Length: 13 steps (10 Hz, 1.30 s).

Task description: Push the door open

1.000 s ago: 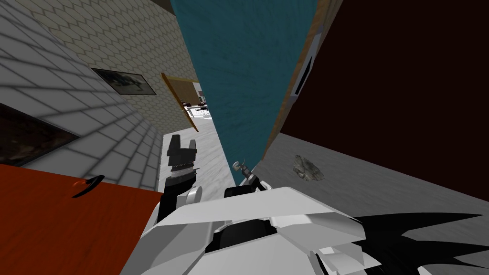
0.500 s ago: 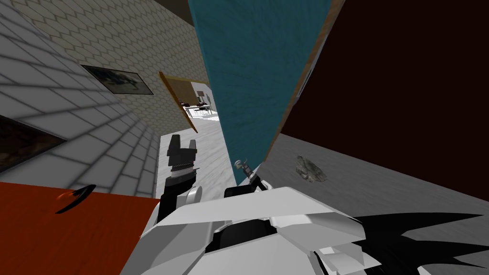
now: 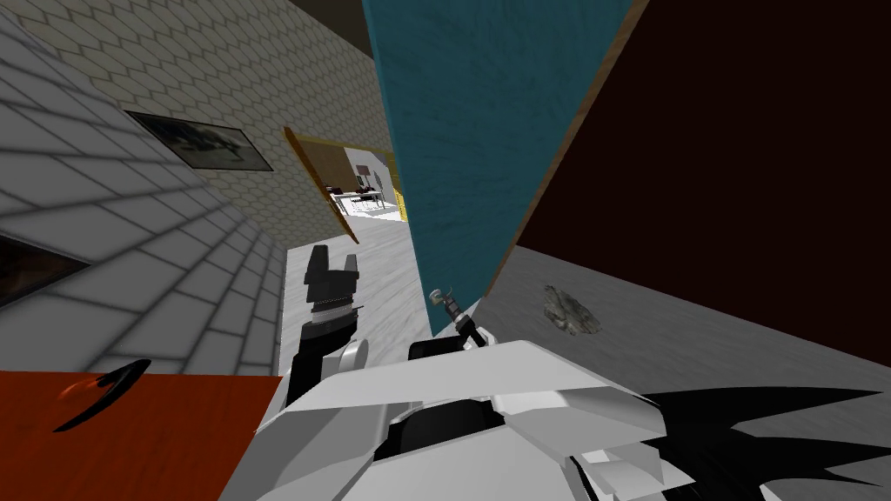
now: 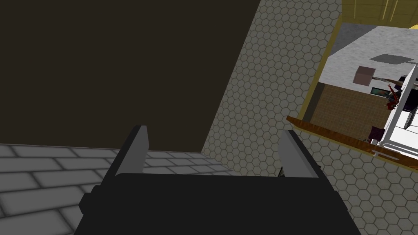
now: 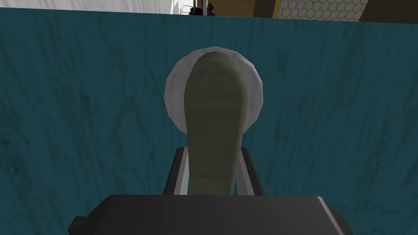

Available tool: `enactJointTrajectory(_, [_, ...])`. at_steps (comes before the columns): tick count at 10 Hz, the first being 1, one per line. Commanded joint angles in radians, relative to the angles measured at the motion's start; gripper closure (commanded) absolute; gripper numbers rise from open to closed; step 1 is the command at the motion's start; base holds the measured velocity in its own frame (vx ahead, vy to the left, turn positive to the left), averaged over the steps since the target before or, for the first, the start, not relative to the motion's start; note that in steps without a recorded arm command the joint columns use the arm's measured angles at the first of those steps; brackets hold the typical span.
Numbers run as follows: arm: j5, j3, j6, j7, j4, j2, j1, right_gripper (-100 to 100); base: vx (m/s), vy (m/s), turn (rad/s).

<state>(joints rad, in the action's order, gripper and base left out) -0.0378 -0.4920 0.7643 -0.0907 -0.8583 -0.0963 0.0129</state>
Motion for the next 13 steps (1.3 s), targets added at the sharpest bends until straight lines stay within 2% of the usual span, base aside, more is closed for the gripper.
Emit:
enactJointTrajectory(1, [0.010,0.029,-0.004,0.006,-0.005,-0.005,-0.009,100,0.096,0.091,-0.026])
enactJointTrajectory(7, [0.029,0.095,-0.008,0.029,0.017,0.013,-0.022,100,0.090,0.107,-0.042])
enactJointTrajectory(8, [0.029,0.095,-0.008,0.029,0.017,0.013,-0.022,100,0.062,0.066,-0.021])
enactJointTrajectory(9, [0.035,0.117,-0.009,0.037,0.024,0.019,-0.027,100,0.090,0.094,-0.044])
enactJointTrajectory(13, [0.050,0.166,-0.012,0.055,0.041,0.037,-0.037,100,0.098,0.123,-0.052])
